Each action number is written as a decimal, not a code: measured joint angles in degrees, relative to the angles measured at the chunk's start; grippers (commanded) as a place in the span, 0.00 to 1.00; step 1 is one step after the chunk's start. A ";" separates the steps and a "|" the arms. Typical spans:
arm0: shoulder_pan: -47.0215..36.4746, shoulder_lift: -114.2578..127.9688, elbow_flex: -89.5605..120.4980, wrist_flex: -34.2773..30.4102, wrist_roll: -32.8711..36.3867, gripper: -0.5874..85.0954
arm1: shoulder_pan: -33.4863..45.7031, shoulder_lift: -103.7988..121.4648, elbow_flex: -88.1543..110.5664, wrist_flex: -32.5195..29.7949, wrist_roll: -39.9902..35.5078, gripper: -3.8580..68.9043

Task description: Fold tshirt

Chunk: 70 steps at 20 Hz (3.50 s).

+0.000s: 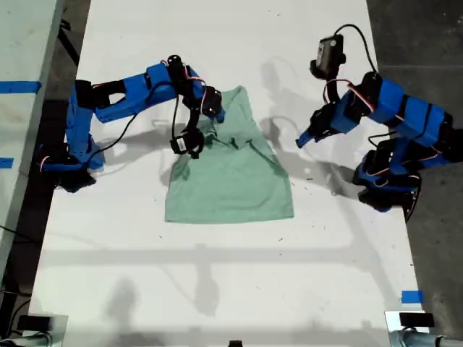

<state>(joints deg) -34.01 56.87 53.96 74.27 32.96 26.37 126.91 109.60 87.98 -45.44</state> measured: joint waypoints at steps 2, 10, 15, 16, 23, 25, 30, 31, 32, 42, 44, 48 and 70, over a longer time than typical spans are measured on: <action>-0.18 -1.58 -0.35 -2.11 0.35 0.38 | 0.09 0.62 0.97 0.00 0.18 0.32; -1.93 2.02 -0.18 5.10 2.72 0.38 | -1.14 1.14 2.55 -0.62 0.44 0.38; 3.34 18.63 14.41 9.93 0.62 0.37 | -5.98 2.02 4.92 -1.58 1.85 0.42; 5.36 23.03 20.13 9.23 -0.79 0.37 | -7.38 2.11 6.42 -2.46 2.37 0.43; 13.80 47.20 53.00 -0.09 -13.89 0.35 | -14.06 3.08 16.35 -12.39 6.33 0.43; 16.00 49.04 56.69 -1.67 -16.87 0.35 | -15.29 3.08 18.19 -14.33 7.38 0.43; 19.51 49.39 57.83 -2.46 -20.74 0.35 | -17.31 1.49 22.59 -19.86 9.23 0.43; 19.69 49.39 57.83 -2.81 -21.01 0.35 | -17.49 0.00 22.94 -21.18 9.49 0.42; 19.69 49.39 57.83 -2.99 -21.18 0.35 | -17.49 -1.49 23.12 -22.85 9.76 0.42; 19.86 50.36 59.06 -3.34 -21.18 0.35 | -16.08 -29.44 20.04 -33.22 11.34 0.36; 19.86 50.36 59.59 -3.34 -21.18 0.35 | -16.08 -34.01 14.94 -31.29 11.34 0.32; 19.86 50.63 60.56 -3.34 -21.18 0.35 | -16.79 -38.94 8.70 -27.95 11.34 0.29; 19.07 53.70 62.05 -3.52 -21.18 0.34 | -14.85 -27.51 14.85 -28.83 10.81 0.29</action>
<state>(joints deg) -14.94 110.57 116.02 70.75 11.78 11.51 99.40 124.45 59.15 -34.63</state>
